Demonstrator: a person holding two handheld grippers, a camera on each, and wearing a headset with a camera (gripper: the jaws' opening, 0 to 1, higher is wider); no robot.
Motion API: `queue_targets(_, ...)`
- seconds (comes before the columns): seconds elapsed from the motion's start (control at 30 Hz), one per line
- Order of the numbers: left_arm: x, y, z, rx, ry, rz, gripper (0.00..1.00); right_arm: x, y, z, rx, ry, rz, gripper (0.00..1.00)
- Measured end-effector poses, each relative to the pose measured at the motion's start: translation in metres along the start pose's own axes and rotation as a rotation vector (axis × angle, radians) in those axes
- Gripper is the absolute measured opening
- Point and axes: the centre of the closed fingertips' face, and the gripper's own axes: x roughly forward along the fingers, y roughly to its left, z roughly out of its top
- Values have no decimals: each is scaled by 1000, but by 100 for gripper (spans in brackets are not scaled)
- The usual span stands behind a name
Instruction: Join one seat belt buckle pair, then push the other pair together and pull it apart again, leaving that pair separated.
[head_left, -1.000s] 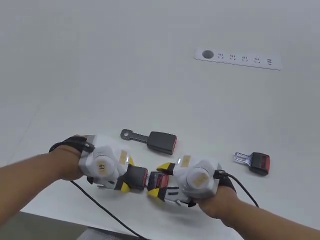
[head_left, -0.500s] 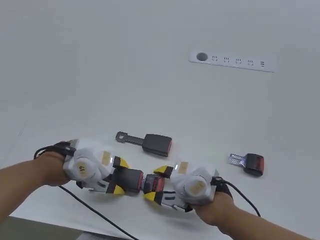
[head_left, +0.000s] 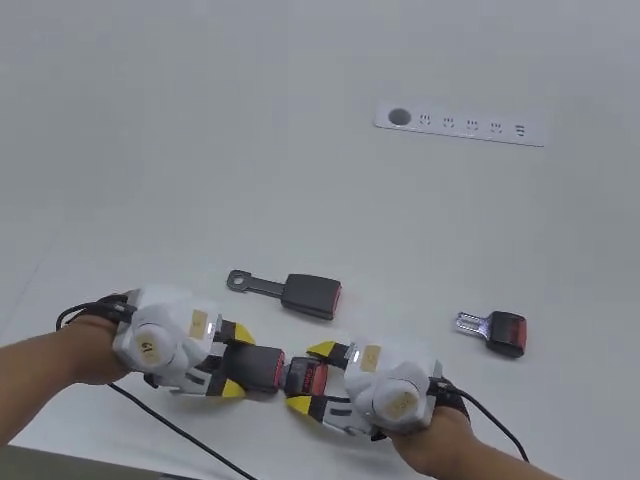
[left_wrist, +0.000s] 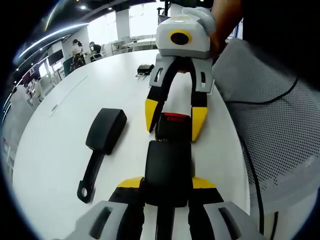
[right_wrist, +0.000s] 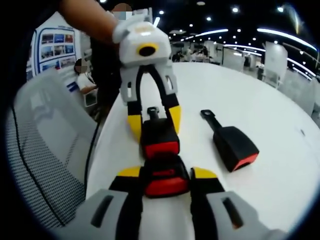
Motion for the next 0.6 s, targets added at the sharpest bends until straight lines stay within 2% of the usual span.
queue_targets(0.37, 2, 0, 3, -20, -20, 12, 34, -4, 0, -3, 32, -24, -15, 35)
queue_targets(0.6, 2, -2, 3, -10, -17, 5, 34, -4, 1, -4, 27, -22, -26, 35)
